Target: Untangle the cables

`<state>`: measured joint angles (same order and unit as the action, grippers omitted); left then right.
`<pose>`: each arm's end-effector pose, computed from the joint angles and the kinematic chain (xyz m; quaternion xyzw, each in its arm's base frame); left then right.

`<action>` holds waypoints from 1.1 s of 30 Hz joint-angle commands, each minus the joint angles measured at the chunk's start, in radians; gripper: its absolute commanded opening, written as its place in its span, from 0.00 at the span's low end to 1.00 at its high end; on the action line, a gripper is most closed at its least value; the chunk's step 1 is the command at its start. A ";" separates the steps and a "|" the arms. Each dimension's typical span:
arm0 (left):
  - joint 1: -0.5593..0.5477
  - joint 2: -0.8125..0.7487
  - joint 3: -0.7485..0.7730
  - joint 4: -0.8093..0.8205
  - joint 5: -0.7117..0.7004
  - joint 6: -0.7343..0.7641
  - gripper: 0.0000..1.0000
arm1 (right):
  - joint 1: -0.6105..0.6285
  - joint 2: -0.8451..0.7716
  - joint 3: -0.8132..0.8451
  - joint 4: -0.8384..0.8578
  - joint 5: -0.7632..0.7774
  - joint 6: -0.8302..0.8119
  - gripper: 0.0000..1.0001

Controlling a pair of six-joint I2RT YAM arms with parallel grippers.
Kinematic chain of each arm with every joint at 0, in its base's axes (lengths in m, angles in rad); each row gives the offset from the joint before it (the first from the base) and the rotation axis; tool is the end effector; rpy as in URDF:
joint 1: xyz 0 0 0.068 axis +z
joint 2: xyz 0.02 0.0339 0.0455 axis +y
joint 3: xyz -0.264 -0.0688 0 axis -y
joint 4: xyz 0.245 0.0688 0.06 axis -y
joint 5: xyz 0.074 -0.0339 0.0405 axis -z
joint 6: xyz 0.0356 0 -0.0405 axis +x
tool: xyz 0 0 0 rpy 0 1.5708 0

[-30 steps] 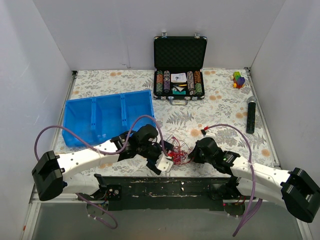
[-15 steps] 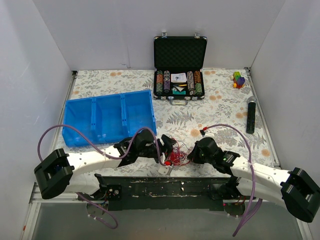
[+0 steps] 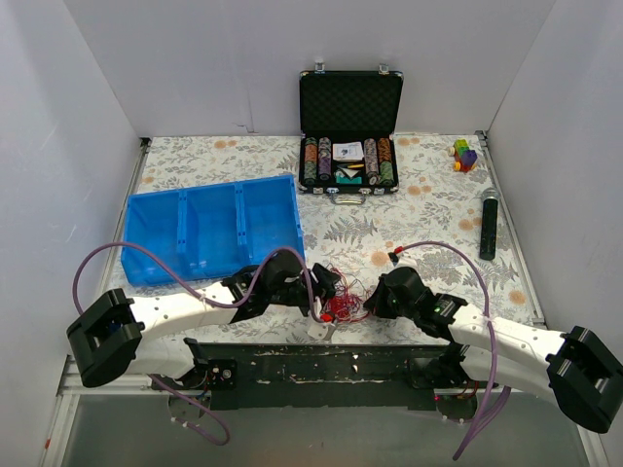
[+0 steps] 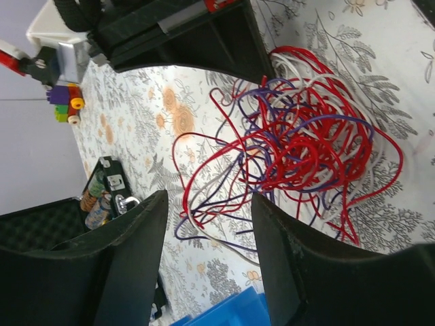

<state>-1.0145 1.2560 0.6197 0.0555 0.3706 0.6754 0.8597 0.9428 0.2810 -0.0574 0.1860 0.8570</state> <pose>0.1266 -0.2281 0.2084 0.7050 0.5086 -0.2386 0.4328 0.1205 0.1298 0.1521 0.0371 0.9068 0.2559 0.3328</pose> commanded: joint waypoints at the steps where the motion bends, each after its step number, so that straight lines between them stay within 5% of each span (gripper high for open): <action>1: 0.005 -0.001 0.025 -0.075 -0.016 0.016 0.51 | 0.006 -0.018 0.021 0.024 -0.008 -0.013 0.01; 9: 0.005 0.036 0.026 -0.062 -0.012 0.007 0.50 | 0.006 -0.036 0.020 0.013 0.001 -0.010 0.01; 17: 0.005 0.056 0.026 0.079 -0.038 -0.014 0.27 | 0.006 -0.042 0.014 0.005 0.001 -0.007 0.01; 24: 0.007 0.031 0.037 0.008 -0.042 -0.019 0.00 | 0.006 -0.036 0.015 0.014 0.001 -0.006 0.01; 33: 0.005 0.002 0.149 -0.025 -0.055 -0.143 0.00 | 0.006 -0.027 0.007 0.022 0.013 0.005 0.01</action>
<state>-1.0138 1.3125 0.6613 0.0246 0.3244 0.6292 0.8597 0.9134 0.2806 -0.0578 0.1837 0.8585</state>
